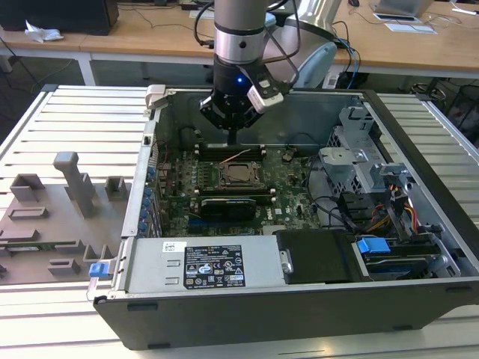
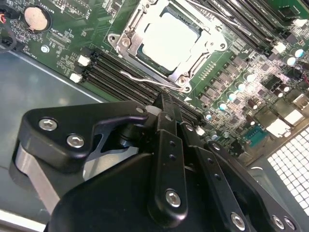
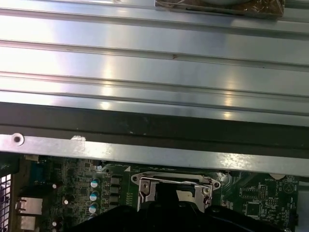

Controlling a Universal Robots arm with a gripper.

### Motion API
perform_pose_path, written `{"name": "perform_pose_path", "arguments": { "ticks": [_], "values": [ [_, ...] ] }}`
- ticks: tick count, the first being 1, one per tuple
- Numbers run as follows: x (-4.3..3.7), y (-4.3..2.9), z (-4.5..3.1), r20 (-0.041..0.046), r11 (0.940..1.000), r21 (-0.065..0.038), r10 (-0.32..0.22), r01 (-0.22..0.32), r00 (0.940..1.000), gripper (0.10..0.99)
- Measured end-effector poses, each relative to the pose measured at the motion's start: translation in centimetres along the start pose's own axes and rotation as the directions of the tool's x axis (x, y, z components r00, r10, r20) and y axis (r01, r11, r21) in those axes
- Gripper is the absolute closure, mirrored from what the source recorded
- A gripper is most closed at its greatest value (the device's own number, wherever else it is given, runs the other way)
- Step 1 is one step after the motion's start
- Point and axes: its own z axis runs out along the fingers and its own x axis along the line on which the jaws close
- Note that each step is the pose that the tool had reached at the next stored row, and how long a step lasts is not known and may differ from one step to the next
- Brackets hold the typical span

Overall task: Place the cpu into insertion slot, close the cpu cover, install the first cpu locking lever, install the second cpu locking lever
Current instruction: 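Install the first cpu locking lever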

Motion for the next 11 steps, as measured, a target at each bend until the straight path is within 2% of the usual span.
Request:
{"name": "perform_pose_path", "arguments": {
  "ticks": [5,11],
  "values": [
    [-0.44,-0.08,0.33,-0.0015,1.0,0.0,0.0,0.0,1.0,0.98],
    [-0.45,-0.15,1.31,-0.0026,1.0,0.0,0.0,0.0,1.0,0.98]
  ]
}}
